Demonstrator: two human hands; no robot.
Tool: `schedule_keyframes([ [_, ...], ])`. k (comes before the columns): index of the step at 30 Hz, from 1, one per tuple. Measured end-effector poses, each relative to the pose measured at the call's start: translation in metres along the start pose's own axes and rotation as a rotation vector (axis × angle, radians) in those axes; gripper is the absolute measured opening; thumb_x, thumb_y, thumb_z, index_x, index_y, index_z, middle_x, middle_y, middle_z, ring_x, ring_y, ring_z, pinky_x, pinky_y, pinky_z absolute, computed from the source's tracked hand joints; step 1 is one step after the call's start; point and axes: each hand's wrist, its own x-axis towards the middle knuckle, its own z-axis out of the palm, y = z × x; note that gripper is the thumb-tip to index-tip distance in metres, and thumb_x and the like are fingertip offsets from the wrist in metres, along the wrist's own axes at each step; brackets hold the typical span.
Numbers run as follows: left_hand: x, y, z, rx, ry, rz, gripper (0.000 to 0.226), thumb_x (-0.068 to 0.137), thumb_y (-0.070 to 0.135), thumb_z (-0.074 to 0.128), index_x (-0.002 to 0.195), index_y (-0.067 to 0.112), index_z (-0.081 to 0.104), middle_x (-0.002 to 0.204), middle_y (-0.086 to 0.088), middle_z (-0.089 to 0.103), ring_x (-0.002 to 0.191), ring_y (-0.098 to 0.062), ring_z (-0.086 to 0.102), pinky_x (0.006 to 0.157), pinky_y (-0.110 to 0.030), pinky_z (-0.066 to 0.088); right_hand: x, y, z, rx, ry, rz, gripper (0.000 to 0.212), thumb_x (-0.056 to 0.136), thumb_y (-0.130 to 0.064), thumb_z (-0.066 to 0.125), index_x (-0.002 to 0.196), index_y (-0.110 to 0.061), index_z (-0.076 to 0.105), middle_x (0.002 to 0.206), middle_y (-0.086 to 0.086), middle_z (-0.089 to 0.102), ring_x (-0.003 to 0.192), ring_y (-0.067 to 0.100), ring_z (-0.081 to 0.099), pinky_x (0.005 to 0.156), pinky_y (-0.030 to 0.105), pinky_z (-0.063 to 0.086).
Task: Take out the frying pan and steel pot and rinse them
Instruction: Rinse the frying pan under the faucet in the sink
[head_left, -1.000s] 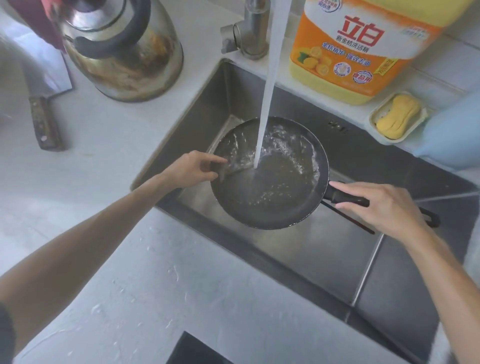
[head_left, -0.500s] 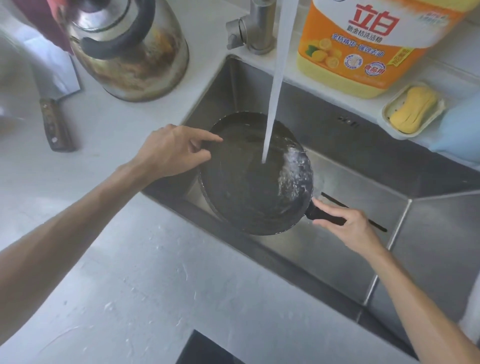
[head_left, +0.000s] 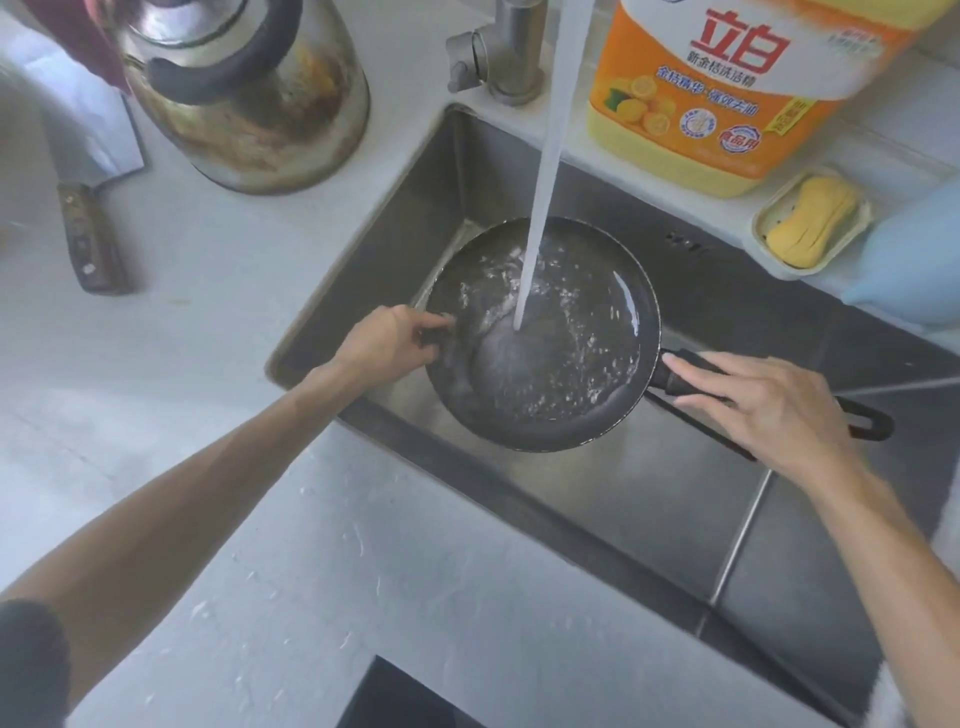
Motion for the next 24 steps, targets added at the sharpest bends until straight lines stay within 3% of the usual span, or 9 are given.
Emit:
schedule_keyframes([
  [3,-0.005,0.004,-0.008,0.036,0.113,0.034,0.046,0.083,0.021,0.058,0.126,0.038,0.057,0.077,0.001,0.064,0.092,-0.025,0.064,0.080,-0.033,0.048,-0.011,0.002,0.015,0.038,0.046,0.050,0.037,0.084,-0.041,0.057,0.119,-0.030,0.064,0.105,0.000,0.071,0.079,0.030,0.067,0.060,0.036,0.053],
  [5,-0.010,0.004,-0.020,0.045,0.158,0.076,0.047,0.082,0.021,0.058,0.126,0.037,0.058,0.082,0.000,0.066,0.093,-0.025,0.064,0.082,-0.036,0.051,-0.019,-0.001,0.028,0.161,0.040,0.117,0.038,0.083,-0.041,0.059,0.120,-0.030,0.063,0.112,-0.004,0.069,0.084,0.022,0.067,0.068,0.033,0.053],
  [7,-0.016,0.005,-0.033,0.047,0.208,0.124,0.045,0.078,0.026,0.057,0.122,0.039,0.060,0.084,0.003,0.065,0.091,-0.024,0.065,0.082,-0.039,0.052,-0.025,-0.006,0.040,0.384,-0.011,0.230,0.039,0.081,-0.046,0.061,0.119,-0.038,0.061,0.121,-0.011,0.064,0.096,0.008,0.065,0.083,0.028,0.050],
  [10,-0.025,0.010,-0.049,0.059,0.268,0.160,0.047,0.071,0.032,0.049,0.114,0.042,0.064,0.081,0.008,0.062,0.083,-0.018,0.062,0.079,-0.037,0.052,-0.031,-0.019,0.054,0.629,-0.079,0.330,0.041,0.076,-0.056,0.062,0.116,-0.057,0.053,0.116,-0.022,0.062,0.103,-0.013,0.055,0.097,0.019,0.041],
  [13,-0.029,0.015,-0.062,0.096,0.266,0.160,0.040,0.073,0.030,0.051,0.108,0.044,0.065,0.076,0.011,0.064,0.080,-0.015,0.062,0.078,-0.036,0.052,-0.033,-0.029,0.059,0.762,-0.143,0.321,0.044,0.073,-0.052,0.066,0.112,-0.063,0.050,0.113,-0.046,0.049,0.113,-0.013,0.051,0.103,0.012,0.035],
  [15,-0.027,0.016,-0.064,0.143,0.208,0.130,0.035,0.078,0.026,0.054,0.106,0.042,0.066,0.072,0.014,0.059,0.082,-0.017,0.062,0.080,-0.036,0.050,-0.032,-0.027,0.057,0.742,-0.190,0.291,0.043,0.070,-0.062,0.063,0.111,-0.065,0.051,0.116,-0.046,0.046,0.118,-0.008,0.050,0.105,0.016,0.036],
  [19,-0.021,0.005,-0.046,0.147,0.080,0.058,0.029,0.081,0.026,0.054,0.104,0.041,0.065,0.074,0.013,0.059,0.090,-0.019,0.064,0.081,-0.034,0.049,-0.022,-0.014,0.033,0.529,-0.308,0.283,0.047,0.067,-0.069,0.052,0.114,-0.068,0.045,0.123,-0.022,0.059,0.115,0.005,0.058,0.096,0.036,0.048],
  [22,-0.014,-0.006,-0.023,0.101,-0.007,0.000,0.027,0.080,0.027,0.056,0.101,0.040,0.065,0.078,0.011,0.062,0.091,-0.018,0.064,0.085,-0.036,0.050,-0.011,-0.007,0.010,0.323,-0.328,0.178,0.044,0.076,-0.059,0.054,0.120,-0.060,0.046,0.113,-0.022,0.066,0.097,0.015,0.065,0.079,0.040,0.053],
  [24,-0.011,-0.008,-0.008,0.042,-0.028,-0.020,0.026,0.078,0.024,0.060,0.099,0.039,0.067,0.078,0.008,0.063,0.088,-0.018,0.064,0.087,-0.037,0.051,-0.006,-0.001,-0.001,0.163,-0.253,0.079,0.044,0.080,-0.050,0.059,0.123,-0.050,0.051,0.108,-0.018,0.069,0.088,0.020,0.067,0.067,0.039,0.054],
])
